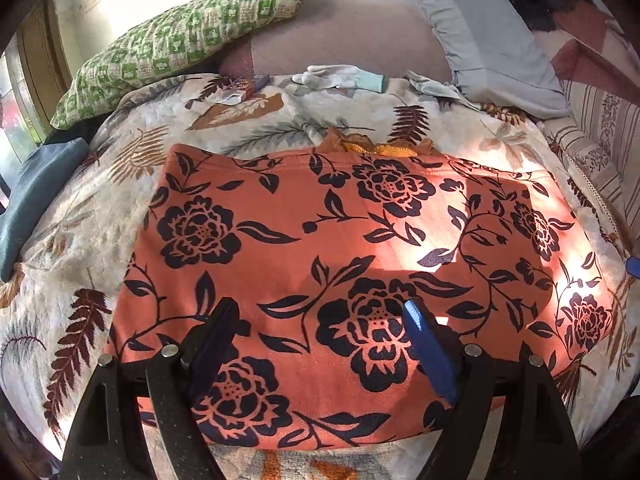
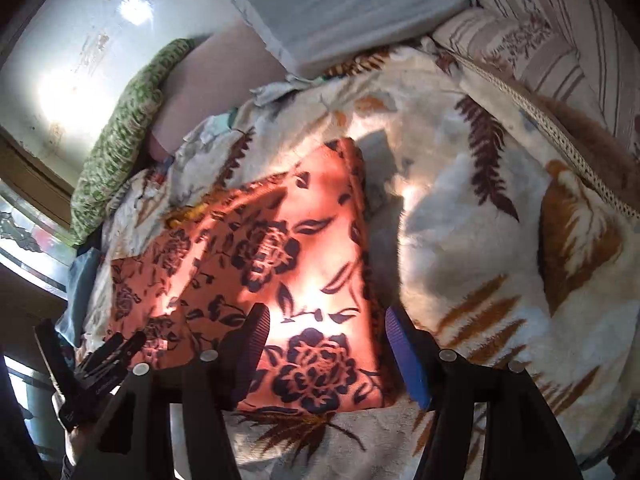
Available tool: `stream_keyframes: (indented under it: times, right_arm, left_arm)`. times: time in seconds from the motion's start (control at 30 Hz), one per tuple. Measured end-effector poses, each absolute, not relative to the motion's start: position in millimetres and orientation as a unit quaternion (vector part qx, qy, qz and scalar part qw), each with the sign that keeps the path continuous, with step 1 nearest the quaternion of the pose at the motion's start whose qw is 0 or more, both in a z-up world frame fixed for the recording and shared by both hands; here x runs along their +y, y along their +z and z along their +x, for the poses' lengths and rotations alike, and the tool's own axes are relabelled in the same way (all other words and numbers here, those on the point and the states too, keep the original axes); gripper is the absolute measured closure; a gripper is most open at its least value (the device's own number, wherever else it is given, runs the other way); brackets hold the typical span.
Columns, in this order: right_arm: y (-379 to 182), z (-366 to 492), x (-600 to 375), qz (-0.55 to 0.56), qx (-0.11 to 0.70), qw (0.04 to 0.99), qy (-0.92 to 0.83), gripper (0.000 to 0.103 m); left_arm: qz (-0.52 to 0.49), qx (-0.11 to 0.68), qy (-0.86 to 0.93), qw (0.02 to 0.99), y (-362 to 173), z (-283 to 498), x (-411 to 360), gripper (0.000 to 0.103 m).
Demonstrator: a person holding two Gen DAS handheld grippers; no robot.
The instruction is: Fold small clothes
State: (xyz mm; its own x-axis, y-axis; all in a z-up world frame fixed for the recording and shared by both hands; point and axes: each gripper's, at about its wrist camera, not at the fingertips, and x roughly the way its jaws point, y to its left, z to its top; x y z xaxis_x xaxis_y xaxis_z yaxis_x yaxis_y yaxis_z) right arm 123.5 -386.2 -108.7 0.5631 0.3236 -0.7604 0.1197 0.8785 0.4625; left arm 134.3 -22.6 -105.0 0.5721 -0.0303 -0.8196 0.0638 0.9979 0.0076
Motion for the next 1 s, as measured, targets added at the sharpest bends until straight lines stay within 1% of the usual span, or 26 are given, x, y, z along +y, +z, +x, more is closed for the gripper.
stream_keyframes:
  times: [0.07,0.13,0.17,0.27,0.3,0.4,0.5,0.57,0.63,0.67,0.73,0.77,0.8,0.87,0.93,1.0]
  right_arm:
    - [-96.2,123.0,-371.8,0.258,0.444,0.849,0.124,0.036]
    - [-103.2,128.5,-358.3,0.274,0.446,0.838,0.155,0.034]
    - [-116.0,132.7,-353.1,0.276,0.461,0.829,0.153,0.032]
    - [-175.1,150.1,-342.5,0.261,0.553,0.786,0.091,0.032]
    - [-179.2,149.6,-342.9,0.266,0.55,0.786,0.092,0.033]
    - [-156.7,143.5,-341.3,0.275,0.522,0.801,0.106,0.033]
    - [-130.1,150.2,-336.5,0.256,0.494,0.822,0.12,0.032]
    - [-122.2,163.8,-337.1,0.261,0.48,0.828,0.127,0.03]
    - [-126.1,184.7,-340.4,0.275,0.475,0.826,0.128,0.03]
    - [-132.9,195.7,-342.9,0.279,0.475,0.825,0.124,0.027]
    - [-164.1,217.7,-352.9,0.283,0.507,0.81,0.083,0.026]
    - [-179.9,224.1,-359.0,0.307,0.52,0.793,0.082,0.026]
    - [-179.9,224.3,-364.3,0.327,0.505,0.794,0.085,0.026]
    - [-167.2,225.6,-362.7,0.323,0.508,0.793,0.089,0.026]
    - [-150.6,227.1,-360.9,0.307,0.496,0.806,0.096,0.026]
    - [-135.1,232.4,-362.1,0.308,0.473,0.818,0.111,0.026]
  left_arm:
    - [0.015,0.466,-0.018,0.884,-106.8,134.0,-15.2,0.019]
    - [0.015,0.475,-0.009,0.88,-112.7,135.3,-9.8,0.019]
    - [0.013,0.481,-0.005,0.876,-115.7,136.3,-7.4,0.019]
    - [0.007,0.488,-0.005,0.873,-119.3,134.2,-3.4,0.019]
    - [0.01,0.485,-0.006,0.874,-118.9,132.2,-3.1,0.019]
    - [0.011,0.485,-0.003,0.874,-119.9,133.5,-1.6,0.019]
    - [0.008,0.487,-0.002,0.873,-122.0,135.3,-0.6,0.019]
    - [0.009,0.49,-0.002,0.871,-125.2,135.2,0.4,0.019]
    - [0.006,0.494,0.0,0.869,-127.5,135.0,3.3,0.019]
    - [0.002,0.494,0.0,0.869,-126.0,134.0,5.8,0.019]
    - [-0.01,0.486,0.0,0.874,-117.2,128.6,14.7,0.019]
    - [-0.014,0.477,0.002,0.879,-110.6,124.5,21.2,0.019]
    - [-0.019,0.467,0.008,0.884,-104.5,119.7,29.6,0.019]
    - [-0.027,0.458,0.03,0.888,-101.2,110.9,47.6,0.019]
    - [-0.025,0.473,0.052,0.879,-112.0,107.9,62.4,0.019]
    - [-0.014,0.503,0.075,0.861,-133.9,109.6,72.9,0.019]
